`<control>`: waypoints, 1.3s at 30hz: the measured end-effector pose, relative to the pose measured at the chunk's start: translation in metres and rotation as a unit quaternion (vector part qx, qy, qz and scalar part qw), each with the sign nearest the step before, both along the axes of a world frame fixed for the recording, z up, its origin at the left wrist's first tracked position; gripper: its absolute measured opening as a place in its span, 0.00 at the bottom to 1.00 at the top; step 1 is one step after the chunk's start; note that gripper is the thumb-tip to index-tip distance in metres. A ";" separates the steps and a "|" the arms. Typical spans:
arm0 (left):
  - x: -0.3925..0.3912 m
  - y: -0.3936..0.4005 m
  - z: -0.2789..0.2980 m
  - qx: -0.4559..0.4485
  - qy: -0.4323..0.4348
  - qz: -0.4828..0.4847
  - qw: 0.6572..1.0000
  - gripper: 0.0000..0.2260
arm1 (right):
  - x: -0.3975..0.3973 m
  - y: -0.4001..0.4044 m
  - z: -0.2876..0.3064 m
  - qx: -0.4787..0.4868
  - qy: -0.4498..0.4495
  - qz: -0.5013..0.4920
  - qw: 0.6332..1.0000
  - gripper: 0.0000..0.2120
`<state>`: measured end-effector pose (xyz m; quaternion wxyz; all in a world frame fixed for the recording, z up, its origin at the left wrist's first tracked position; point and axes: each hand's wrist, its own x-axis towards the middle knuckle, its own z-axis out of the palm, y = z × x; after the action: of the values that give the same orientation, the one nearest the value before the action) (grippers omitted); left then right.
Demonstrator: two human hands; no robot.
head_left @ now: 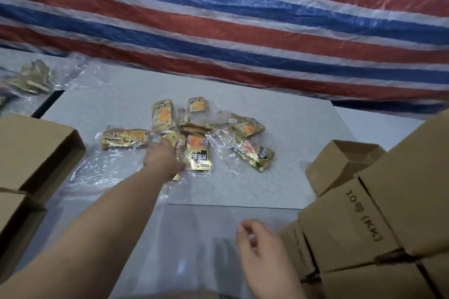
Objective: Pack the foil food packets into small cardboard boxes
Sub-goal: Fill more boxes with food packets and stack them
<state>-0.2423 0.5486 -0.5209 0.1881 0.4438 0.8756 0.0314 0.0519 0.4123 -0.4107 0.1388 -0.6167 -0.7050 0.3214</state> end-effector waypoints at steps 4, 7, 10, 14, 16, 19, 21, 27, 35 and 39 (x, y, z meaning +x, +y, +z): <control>-0.008 0.001 0.004 -0.052 -0.008 -0.023 0.998 0.49 | 0.003 -0.001 -0.005 0.013 0.011 0.002 1.000 0.04; -0.007 -0.008 0.012 -0.060 -0.038 0.004 0.997 0.39 | -0.001 -0.006 -0.002 0.006 0.002 -0.010 1.000 0.06; 0.002 -0.025 0.038 -0.025 -0.087 0.019 0.996 0.19 | -0.004 -0.008 0.006 -0.005 0.006 -0.007 1.000 0.09; 0.013 -0.056 0.106 0.115 -0.181 0.031 0.976 0.10 | -0.011 -0.004 0.033 -0.029 0.074 -0.030 0.996 0.10; 0.021 -0.080 0.152 0.191 -0.203 0.002 0.960 0.10 | -0.024 -0.001 0.057 -0.041 0.189 -0.064 0.979 0.05; 0.046 -0.121 0.229 0.234 -0.237 -0.063 0.941 0.15 | -0.051 0.003 0.108 -0.122 0.376 -0.074 0.915 0.14; 0.064 -0.145 0.269 0.244 -0.233 -0.088 0.937 0.15 | -0.067 0.000 0.140 -0.183 0.463 -0.046 0.866 0.25; 0.109 -0.193 0.337 0.271 -0.180 -0.190 0.926 0.25 | -0.091 -0.022 0.203 -0.285 0.618 -0.008 0.733 0.28; 0.091 -0.246 0.331 0.254 -0.164 -0.214 0.929 0.34 | -0.054 -0.037 0.208 -0.214 0.561 -0.073 0.796 0.18; 0.071 -0.296 0.245 0.187 -0.293 -0.036 0.937 0.23 | -0.043 -0.051 0.184 -0.124 0.473 -0.097 0.867 0.08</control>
<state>-0.1709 0.2527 -0.2759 0.3513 0.4736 0.7432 0.3160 0.0091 0.3616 -0.2263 0.4083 -0.4685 -0.4454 0.6446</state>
